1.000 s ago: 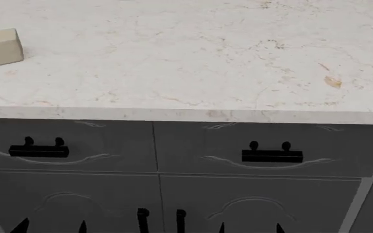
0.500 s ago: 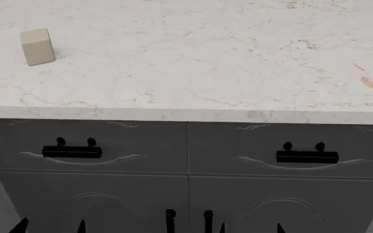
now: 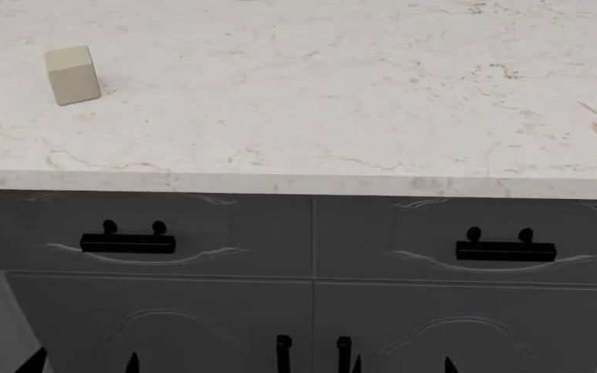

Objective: Open the left drawer.

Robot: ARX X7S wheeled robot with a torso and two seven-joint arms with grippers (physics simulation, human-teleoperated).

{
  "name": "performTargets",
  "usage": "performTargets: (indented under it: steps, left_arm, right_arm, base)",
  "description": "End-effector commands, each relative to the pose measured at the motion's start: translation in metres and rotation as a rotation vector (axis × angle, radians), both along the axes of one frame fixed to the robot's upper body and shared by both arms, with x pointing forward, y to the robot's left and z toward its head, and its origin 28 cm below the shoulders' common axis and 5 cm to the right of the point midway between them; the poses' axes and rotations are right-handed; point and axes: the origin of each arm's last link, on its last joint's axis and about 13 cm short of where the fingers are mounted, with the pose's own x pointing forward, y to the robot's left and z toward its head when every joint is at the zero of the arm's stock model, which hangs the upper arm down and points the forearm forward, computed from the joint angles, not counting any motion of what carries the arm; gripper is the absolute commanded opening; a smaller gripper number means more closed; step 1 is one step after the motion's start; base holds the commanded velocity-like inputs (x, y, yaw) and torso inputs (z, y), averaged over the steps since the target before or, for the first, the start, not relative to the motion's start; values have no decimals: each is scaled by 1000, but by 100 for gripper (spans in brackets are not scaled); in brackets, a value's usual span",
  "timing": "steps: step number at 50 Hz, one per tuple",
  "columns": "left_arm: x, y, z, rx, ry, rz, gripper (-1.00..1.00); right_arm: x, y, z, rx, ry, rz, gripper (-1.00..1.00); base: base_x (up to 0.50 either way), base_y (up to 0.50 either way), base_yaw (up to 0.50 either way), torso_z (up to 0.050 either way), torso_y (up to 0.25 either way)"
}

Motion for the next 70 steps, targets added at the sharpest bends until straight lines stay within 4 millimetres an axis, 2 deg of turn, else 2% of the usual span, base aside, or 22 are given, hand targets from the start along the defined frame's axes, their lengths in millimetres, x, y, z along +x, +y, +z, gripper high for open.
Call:
performTargets:
  steps: [1,55,70]
  left_arm:
    - [-1,-1,-1,24,-7,-9,100]
    - [-2,-1,-1,23,0,-24,100]
    - [-2,-1,1,-1,-6,-22,100]
  right_arm:
    - [0,0,0,1,4,-4,100]
    - [0,-1,-2,3,3,-8,100]
    - [0,0,1,7,-14,11,100]
  base:
    - [0,0,0,0,-107]
    - [-1,0,0,0,-208]
    - [85,0,0,0,0]
